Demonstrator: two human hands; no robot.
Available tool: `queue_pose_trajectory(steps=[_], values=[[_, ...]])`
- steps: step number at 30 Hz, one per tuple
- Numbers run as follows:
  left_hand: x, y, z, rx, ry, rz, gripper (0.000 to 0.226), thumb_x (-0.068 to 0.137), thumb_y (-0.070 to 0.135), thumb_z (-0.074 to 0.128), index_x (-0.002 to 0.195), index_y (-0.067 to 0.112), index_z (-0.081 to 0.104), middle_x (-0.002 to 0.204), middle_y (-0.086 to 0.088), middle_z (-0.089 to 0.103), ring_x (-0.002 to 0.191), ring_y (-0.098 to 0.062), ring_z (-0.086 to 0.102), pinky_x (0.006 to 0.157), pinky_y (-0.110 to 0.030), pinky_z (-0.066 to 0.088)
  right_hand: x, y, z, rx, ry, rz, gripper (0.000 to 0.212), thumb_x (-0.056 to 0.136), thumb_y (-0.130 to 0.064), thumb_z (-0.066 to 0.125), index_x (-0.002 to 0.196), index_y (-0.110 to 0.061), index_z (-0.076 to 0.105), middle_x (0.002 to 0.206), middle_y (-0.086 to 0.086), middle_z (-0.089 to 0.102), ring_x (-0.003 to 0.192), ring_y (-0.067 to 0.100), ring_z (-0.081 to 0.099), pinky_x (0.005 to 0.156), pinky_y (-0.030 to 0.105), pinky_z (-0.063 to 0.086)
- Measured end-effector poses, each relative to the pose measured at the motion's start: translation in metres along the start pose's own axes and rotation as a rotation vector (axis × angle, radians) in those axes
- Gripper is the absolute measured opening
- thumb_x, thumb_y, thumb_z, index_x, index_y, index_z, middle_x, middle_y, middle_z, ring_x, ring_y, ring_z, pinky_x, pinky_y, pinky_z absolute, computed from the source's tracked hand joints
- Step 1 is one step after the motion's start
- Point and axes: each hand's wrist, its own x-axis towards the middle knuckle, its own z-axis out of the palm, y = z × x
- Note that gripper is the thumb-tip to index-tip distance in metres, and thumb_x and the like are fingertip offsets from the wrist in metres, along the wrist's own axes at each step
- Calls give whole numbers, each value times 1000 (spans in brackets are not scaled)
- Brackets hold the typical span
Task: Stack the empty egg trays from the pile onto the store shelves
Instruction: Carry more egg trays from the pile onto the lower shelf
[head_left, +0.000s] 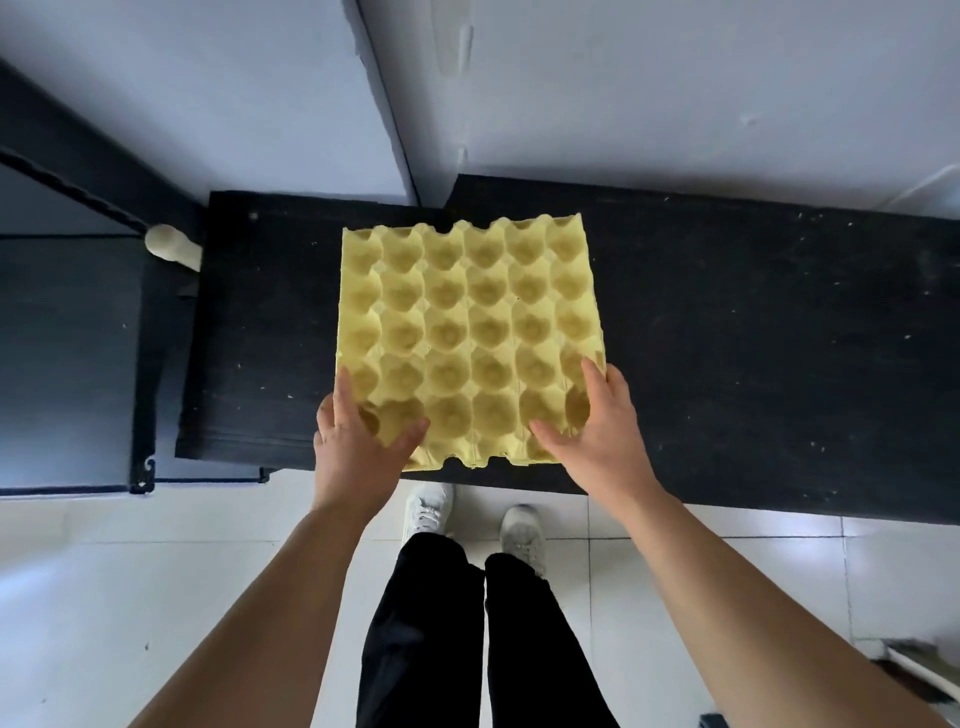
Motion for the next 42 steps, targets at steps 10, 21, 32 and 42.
queue_pose_trajectory(steps=[10,21,32,42], values=[[-73,57,-84,-127,158,-6,110,58,61,83,143,19,26,134,-5,47,124,-25,42,103,-51,41,-58,-82,-75,4,71,-183,84,79,-46,71,147,-19,29,146,1,29,133,23,33,109,43,34],[-190,92,-200,-236,416,166,100,49,62,85,130,25,40,125,3,51,116,-19,46,92,-48,47,-157,-179,-135,4,156,-423,80,76,-50,71,144,-25,37,149,0,27,135,20,33,106,30,30],[-269,43,-322,-419,634,332,119,41,77,78,141,41,26,136,12,46,116,-19,57,95,-46,50,-260,-288,-108,19,256,-652,76,74,-55,67,139,-26,43,147,0,29,136,19,31,111,37,30],[-303,-69,-453,-401,701,377,124,35,77,80,140,38,27,121,22,49,116,-15,55,96,-36,48,-350,-378,2,115,266,-731,70,78,-50,69,139,-28,44,152,6,28,142,19,26,113,45,30]])
